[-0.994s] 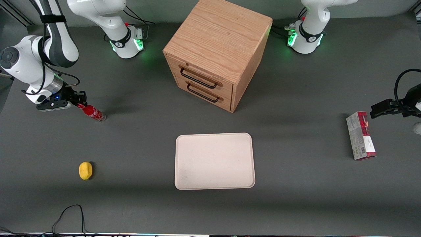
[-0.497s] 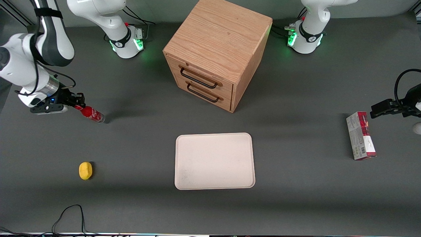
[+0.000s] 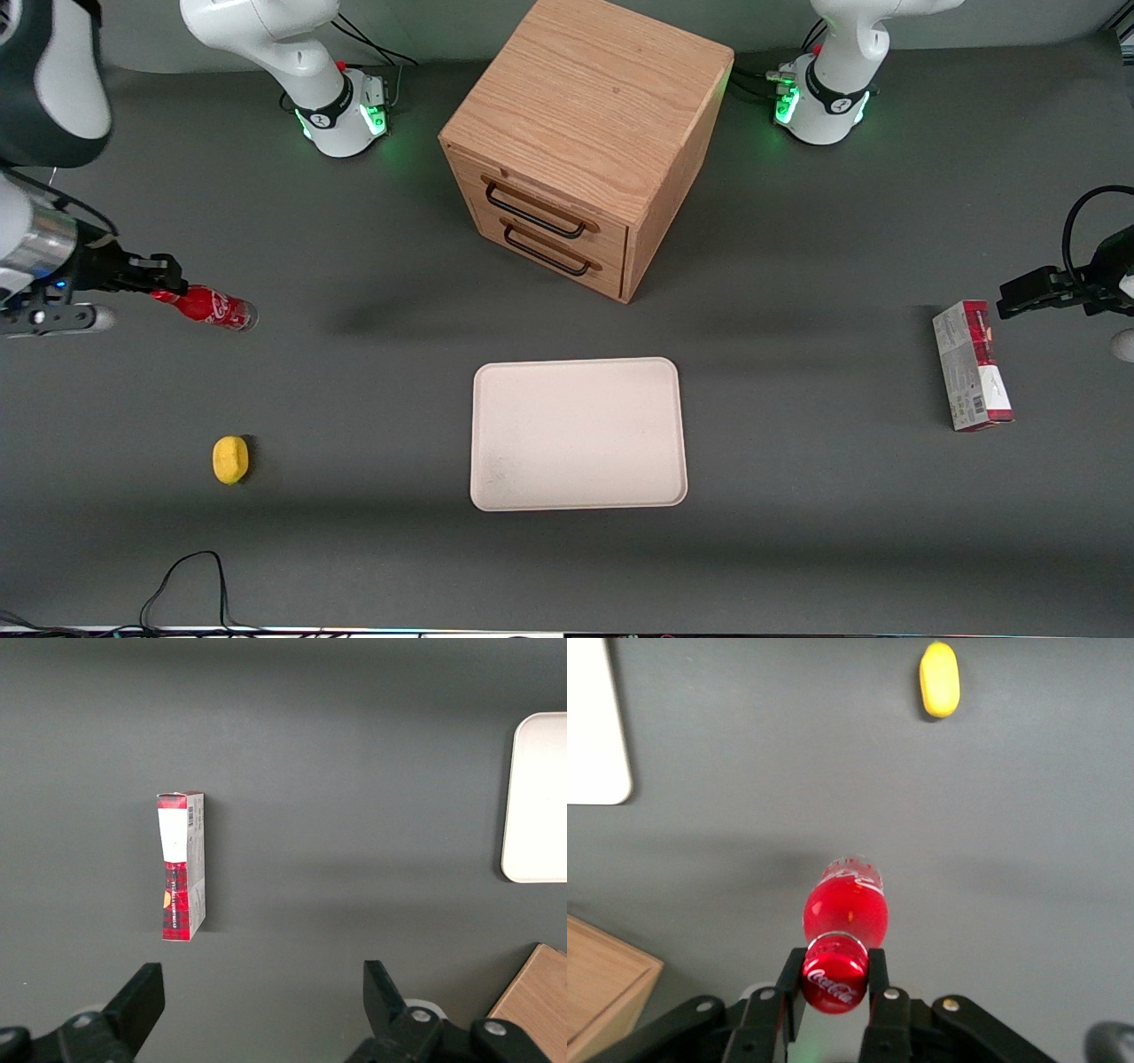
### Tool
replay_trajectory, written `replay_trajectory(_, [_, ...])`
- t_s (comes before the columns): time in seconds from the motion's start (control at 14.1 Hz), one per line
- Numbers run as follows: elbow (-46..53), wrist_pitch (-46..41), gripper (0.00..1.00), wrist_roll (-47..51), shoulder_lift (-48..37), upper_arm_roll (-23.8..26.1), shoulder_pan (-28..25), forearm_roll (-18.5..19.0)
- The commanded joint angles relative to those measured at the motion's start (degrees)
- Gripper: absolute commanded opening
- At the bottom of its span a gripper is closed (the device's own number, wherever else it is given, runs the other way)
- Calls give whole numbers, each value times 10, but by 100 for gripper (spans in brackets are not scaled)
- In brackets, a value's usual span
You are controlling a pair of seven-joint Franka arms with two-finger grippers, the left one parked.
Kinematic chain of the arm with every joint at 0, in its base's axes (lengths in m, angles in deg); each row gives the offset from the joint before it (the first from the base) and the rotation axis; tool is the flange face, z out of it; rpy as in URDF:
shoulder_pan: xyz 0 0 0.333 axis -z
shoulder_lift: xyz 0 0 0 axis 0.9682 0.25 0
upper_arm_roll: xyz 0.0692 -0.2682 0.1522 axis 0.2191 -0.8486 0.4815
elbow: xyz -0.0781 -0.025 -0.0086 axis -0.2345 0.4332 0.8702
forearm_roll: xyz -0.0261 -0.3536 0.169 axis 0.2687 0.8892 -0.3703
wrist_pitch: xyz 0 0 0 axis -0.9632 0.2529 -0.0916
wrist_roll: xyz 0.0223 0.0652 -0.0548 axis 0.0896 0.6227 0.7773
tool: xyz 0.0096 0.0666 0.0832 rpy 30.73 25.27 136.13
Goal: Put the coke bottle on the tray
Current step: 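Lift the bottle and carry it to the white tray's corner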
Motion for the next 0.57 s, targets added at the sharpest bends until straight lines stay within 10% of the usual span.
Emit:
replay_trajectory(0.0, [207,-124,0,29,119,-4,-1,-32])
replay_trajectory(0.5, [379,-108,0,285,293,132,-5,-41])
